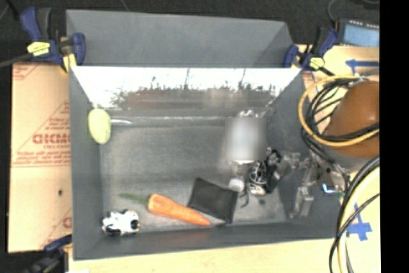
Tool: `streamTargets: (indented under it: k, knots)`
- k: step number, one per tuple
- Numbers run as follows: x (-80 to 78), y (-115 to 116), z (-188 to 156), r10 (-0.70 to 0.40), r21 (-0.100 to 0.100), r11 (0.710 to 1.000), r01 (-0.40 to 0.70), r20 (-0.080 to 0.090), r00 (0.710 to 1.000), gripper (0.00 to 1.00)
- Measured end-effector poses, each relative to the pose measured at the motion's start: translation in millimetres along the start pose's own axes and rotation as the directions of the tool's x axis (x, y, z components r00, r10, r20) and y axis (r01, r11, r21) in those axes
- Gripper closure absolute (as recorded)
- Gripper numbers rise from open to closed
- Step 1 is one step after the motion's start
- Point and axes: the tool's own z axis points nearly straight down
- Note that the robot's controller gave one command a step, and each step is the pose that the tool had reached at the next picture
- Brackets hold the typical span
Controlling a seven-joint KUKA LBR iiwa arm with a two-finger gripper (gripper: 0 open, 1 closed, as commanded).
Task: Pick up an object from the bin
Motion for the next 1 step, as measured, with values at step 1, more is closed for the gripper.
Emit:
streamTargets:
  k: [1]
  knots:
    - [-2.0, 0.5, -4.3, -0.004, 0.002, 1.000, 0.004, 0.007, 1.000, 0.00]
